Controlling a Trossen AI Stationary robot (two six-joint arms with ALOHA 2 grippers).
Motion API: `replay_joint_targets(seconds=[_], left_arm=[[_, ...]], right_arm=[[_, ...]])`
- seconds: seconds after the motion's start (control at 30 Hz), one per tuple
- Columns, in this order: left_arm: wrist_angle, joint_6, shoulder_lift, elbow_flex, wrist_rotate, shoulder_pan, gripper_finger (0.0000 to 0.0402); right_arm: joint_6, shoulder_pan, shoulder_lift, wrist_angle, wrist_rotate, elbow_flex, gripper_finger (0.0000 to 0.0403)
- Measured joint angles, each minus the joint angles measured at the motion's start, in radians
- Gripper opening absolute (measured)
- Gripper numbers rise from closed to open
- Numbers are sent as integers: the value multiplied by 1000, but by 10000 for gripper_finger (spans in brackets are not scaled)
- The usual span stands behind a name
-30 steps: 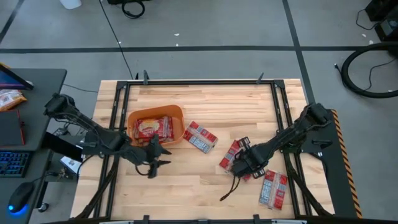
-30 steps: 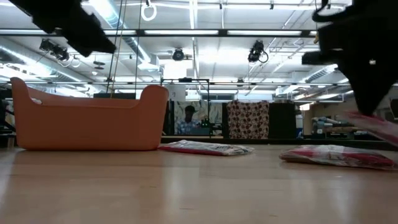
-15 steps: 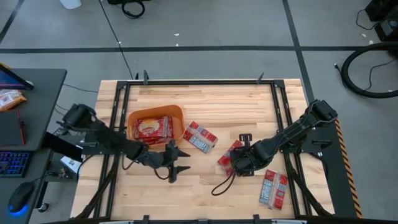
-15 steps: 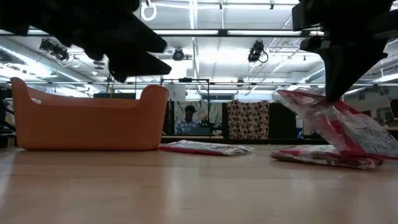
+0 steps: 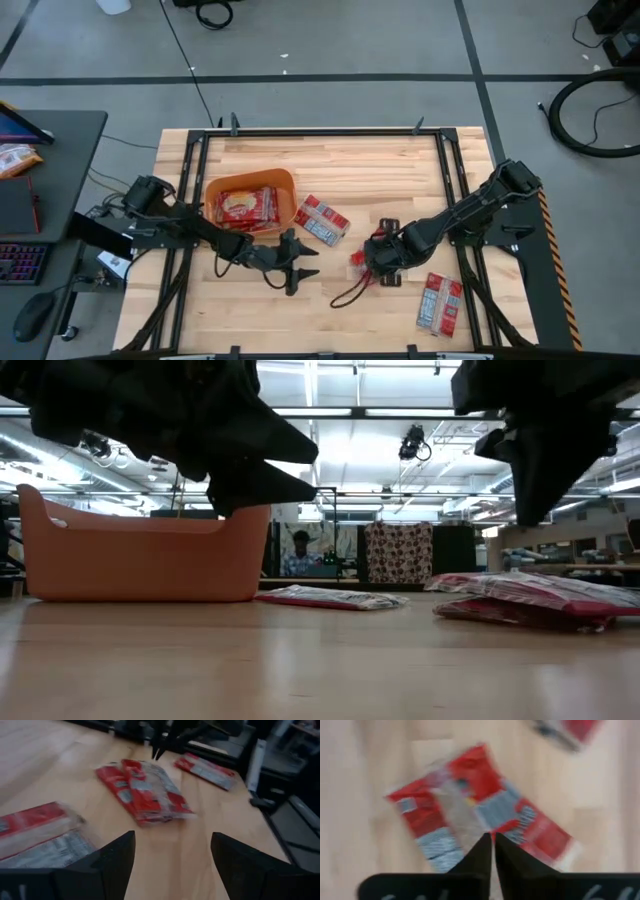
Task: Sort popcorn bags into baskets
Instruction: Put the red popcorn bag into the orange bin
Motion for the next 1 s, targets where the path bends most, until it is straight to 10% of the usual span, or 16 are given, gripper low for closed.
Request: replay_joint_targets(seconds=[0.53, 1.0], left_arm=[[-81, 43, 1, 13, 30, -2, 263], [-112, 44, 1, 13, 60, -2, 263]], right_arm=[[-77, 206, 245, 87, 164, 98, 188], [18, 298, 361, 65, 342, 166, 238]])
